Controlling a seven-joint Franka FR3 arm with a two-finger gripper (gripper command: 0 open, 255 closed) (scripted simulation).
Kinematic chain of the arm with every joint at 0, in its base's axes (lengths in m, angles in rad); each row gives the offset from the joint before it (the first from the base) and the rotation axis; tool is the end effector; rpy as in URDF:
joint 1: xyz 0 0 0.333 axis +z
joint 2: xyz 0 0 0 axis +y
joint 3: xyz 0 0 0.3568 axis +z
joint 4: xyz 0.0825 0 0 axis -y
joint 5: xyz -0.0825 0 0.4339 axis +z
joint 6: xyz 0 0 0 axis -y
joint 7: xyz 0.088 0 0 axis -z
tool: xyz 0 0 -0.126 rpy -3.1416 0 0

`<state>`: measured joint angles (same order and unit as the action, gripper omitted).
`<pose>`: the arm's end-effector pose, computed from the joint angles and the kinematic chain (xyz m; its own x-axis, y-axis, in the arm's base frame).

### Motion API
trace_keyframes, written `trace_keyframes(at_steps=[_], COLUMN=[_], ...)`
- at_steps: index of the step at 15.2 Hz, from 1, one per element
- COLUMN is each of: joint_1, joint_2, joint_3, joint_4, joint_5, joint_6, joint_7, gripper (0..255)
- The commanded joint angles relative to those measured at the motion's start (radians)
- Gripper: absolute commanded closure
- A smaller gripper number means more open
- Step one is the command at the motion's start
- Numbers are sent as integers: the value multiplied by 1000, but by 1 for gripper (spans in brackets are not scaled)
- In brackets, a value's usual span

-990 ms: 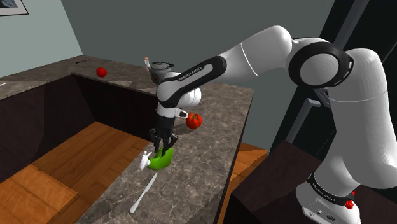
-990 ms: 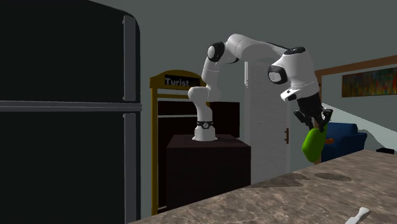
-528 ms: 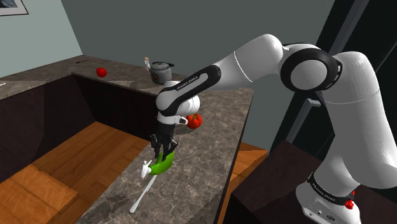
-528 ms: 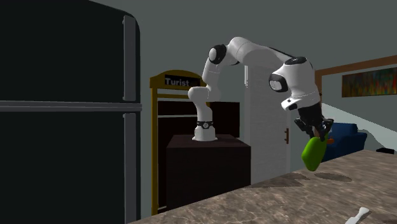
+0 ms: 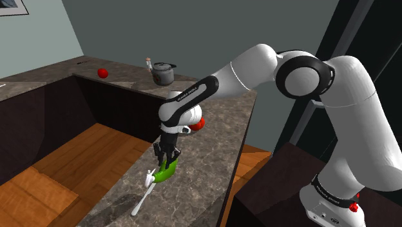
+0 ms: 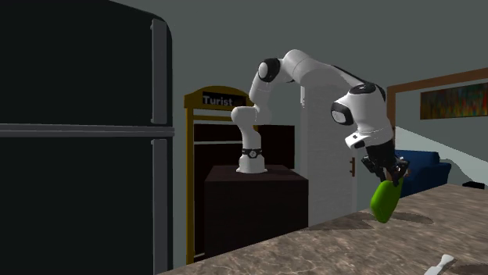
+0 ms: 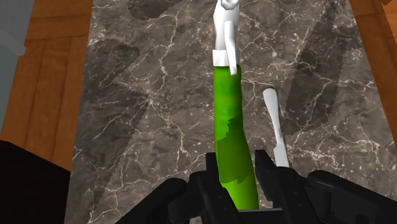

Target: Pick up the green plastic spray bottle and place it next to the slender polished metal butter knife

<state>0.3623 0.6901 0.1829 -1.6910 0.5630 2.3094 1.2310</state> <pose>0.6248 0.3859 0.1790 0.3705 -0.7837 -0.4986 -0.9013 -0.4330 0.0108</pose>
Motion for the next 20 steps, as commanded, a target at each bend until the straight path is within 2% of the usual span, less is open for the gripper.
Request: trace_keyframes(at_steps=[1, 20], joint_1=[1, 3], joint_2=[21, 231], joint_3=[1, 13], joint_4=[5, 89], joint_5=[3, 22], joint_6=[15, 127], joint_7=[-9, -87], gripper=[255, 255])
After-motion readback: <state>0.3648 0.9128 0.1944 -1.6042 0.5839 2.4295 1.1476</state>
